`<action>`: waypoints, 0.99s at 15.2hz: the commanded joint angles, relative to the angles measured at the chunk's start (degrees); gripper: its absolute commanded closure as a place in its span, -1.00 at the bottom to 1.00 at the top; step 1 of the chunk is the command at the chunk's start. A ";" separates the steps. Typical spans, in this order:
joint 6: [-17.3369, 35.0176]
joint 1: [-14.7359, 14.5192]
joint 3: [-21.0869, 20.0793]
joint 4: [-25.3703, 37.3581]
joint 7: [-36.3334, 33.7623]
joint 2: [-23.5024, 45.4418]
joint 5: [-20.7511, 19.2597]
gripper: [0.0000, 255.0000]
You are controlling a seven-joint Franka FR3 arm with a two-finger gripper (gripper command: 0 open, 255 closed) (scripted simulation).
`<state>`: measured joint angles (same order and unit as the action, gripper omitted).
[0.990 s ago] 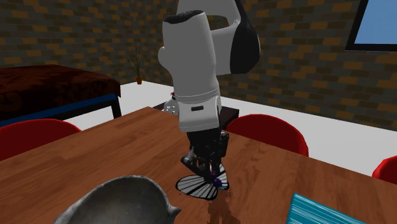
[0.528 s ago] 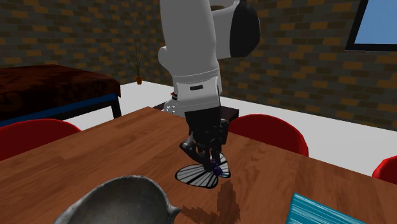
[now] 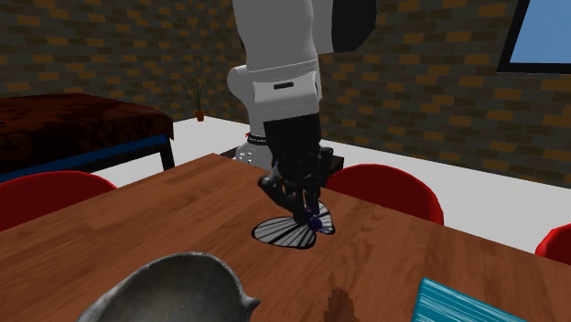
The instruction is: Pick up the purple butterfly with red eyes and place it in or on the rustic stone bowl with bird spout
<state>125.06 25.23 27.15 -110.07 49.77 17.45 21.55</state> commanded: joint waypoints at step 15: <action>-10.09 -0.80 1.37 6.04 -4.21 -5.16 -4.43 1.00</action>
<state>115.59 24.50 28.42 -104.16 45.83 12.85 17.49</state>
